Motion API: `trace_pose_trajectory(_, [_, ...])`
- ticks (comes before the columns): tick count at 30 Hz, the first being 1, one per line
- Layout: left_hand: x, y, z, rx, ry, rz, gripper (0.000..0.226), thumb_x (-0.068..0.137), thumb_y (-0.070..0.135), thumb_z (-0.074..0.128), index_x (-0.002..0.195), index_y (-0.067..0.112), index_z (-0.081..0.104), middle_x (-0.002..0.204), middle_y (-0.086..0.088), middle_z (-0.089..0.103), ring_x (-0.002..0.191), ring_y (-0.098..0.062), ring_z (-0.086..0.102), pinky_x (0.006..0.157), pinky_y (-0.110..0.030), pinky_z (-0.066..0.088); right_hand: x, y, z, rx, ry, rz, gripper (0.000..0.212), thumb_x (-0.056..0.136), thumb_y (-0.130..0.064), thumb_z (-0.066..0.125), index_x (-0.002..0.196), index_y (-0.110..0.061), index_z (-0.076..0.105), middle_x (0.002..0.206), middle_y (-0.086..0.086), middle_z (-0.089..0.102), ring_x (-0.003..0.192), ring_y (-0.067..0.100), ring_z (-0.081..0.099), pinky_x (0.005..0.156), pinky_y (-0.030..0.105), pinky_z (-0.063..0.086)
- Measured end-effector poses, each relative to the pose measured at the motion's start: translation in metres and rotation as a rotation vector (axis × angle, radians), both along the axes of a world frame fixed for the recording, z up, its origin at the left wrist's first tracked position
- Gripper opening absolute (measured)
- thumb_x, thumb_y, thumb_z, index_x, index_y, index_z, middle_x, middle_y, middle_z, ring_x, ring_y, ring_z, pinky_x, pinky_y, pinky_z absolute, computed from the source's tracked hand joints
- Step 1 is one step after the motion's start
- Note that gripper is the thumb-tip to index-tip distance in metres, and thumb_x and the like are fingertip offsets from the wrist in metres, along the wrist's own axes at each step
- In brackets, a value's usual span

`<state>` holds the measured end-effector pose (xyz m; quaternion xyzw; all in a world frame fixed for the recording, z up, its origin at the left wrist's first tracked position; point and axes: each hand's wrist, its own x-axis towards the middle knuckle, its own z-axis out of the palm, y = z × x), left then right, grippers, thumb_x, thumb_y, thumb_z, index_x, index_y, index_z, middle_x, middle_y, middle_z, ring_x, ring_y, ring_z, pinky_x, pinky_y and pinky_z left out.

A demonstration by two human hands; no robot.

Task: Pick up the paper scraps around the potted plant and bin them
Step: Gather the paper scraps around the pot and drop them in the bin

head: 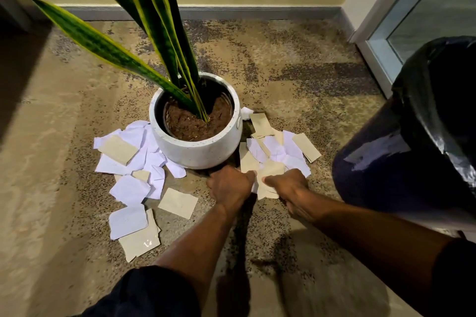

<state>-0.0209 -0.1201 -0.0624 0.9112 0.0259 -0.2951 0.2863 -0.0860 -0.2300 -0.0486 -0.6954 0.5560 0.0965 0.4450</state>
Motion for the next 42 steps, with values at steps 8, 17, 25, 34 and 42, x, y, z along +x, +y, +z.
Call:
trace_pose_trajectory(8, [-0.004, 0.007, 0.001, -0.031, -0.092, -0.049, 0.044, 0.082, 0.048, 0.067, 0.111, 0.015, 0.064, 0.117, -0.009, 0.066, 0.116, -0.035, 0.052, 0.098, -0.037, 0.038, -0.003, -0.003, 0.003, 0.099, -0.078, -0.005, 0.031, 0.076, -0.020, 0.073, 0.104, -0.007, 0.067, 0.078, -0.001, 0.066, 0.074, 0.020, 0.064, 0.064, 0.025, 0.050])
trace_pose_trajectory(17, [0.000, 0.012, 0.004, -0.103, -0.063, -0.075, 0.027, 0.080, 0.041, 0.073, 0.091, 0.017, 0.067, 0.100, -0.005, 0.072, 0.103, -0.030, 0.061, 0.094, -0.039, 0.046, -0.003, 0.006, 0.011, 0.169, -0.118, 0.088, 0.039, 0.077, -0.018, 0.075, 0.110, 0.000, 0.064, 0.101, 0.014, 0.070, 0.092, 0.031, 0.066, 0.086, 0.042, 0.056])
trace_pose_trajectory(25, [0.000, 0.015, 0.006, -0.153, -0.077, -0.099, 0.038, 0.087, 0.044, 0.064, 0.063, 0.017, 0.051, 0.072, -0.001, 0.062, 0.089, -0.032, 0.062, 0.083, -0.037, 0.044, 0.000, 0.008, 0.014, 0.218, -0.130, 0.093, 0.035, 0.081, -0.014, 0.073, 0.113, -0.003, 0.066, 0.101, 0.010, 0.071, 0.091, 0.026, 0.067, 0.083, 0.034, 0.055])
trace_pose_trajectory(34, [0.002, 0.017, 0.009, -0.240, -0.005, -0.056, 0.041, 0.091, 0.037, 0.061, 0.058, 0.016, 0.050, 0.070, -0.007, 0.063, 0.089, -0.035, 0.063, 0.081, -0.037, 0.045, -0.004, 0.005, 0.020, 0.202, -0.118, 0.169, 0.036, 0.081, -0.012, 0.070, 0.117, -0.007, 0.064, 0.106, 0.006, 0.070, 0.094, 0.024, 0.065, 0.079, 0.030, 0.052])
trace_pose_trajectory(42, [0.001, 0.021, 0.016, -0.285, -0.011, -0.060, 0.036, 0.098, 0.031, 0.052, 0.088, -0.002, 0.063, 0.097, -0.025, 0.068, 0.097, -0.039, 0.061, 0.084, -0.041, 0.047, -0.009, 0.001, 0.043, 0.156, -0.116, 0.160, 0.025, 0.085, -0.005, 0.059, 0.109, -0.007, 0.064, 0.074, 0.001, 0.059, 0.055, 0.011, 0.048, 0.036, 0.013, 0.033])
